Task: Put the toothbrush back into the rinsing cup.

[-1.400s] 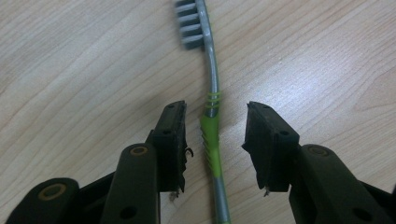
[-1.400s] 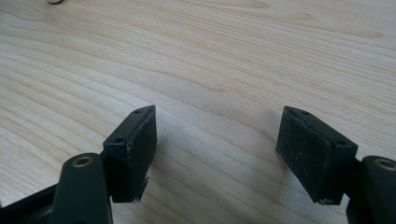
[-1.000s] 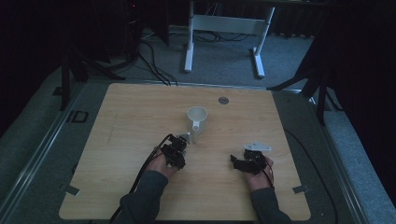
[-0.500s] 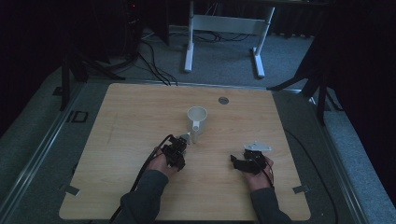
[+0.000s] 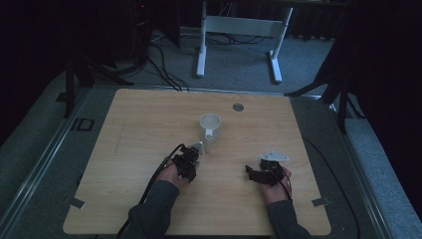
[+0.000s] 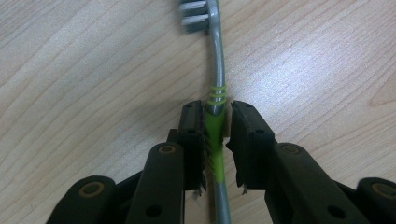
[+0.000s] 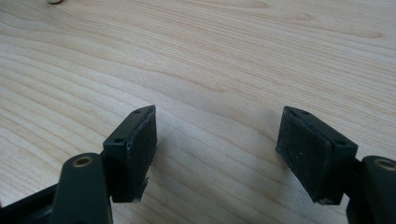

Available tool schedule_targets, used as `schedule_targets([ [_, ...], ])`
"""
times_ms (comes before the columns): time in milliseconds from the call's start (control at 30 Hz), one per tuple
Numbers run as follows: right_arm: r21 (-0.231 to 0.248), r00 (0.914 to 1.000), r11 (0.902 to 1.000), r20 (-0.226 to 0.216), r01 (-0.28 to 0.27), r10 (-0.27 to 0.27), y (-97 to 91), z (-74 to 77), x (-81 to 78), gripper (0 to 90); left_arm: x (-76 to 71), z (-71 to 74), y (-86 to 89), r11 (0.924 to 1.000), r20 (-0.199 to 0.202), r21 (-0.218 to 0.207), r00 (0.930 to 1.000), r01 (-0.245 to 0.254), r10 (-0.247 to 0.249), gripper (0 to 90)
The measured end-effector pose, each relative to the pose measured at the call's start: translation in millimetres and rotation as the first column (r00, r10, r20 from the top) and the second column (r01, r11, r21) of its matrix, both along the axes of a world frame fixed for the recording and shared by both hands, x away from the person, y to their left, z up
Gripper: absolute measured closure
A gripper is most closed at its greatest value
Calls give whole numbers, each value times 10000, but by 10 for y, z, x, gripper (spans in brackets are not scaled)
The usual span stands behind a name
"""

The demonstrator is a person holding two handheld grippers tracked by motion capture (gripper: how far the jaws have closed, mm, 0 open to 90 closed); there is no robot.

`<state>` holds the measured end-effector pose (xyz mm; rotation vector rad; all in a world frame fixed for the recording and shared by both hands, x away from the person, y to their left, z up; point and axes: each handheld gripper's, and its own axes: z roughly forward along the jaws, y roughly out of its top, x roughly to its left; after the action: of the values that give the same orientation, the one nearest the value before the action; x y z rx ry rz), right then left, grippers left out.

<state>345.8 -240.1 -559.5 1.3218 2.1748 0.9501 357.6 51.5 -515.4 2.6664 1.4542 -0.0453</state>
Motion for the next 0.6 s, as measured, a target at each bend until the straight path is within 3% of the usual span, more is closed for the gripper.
schedule_targets([
  [467, -2, 10000, 10000, 2, -2, 2, 0, 0, 0, 284, 5, -13, -8, 9998, -36, 184, 10000, 80, -79, 793],
  [600, -3, 10000, 10000, -1, -2, 2, 0, 0, 0, 284, -5, 7, -7, 9998, 146, 114, 9998, 154, -156, 801],
])
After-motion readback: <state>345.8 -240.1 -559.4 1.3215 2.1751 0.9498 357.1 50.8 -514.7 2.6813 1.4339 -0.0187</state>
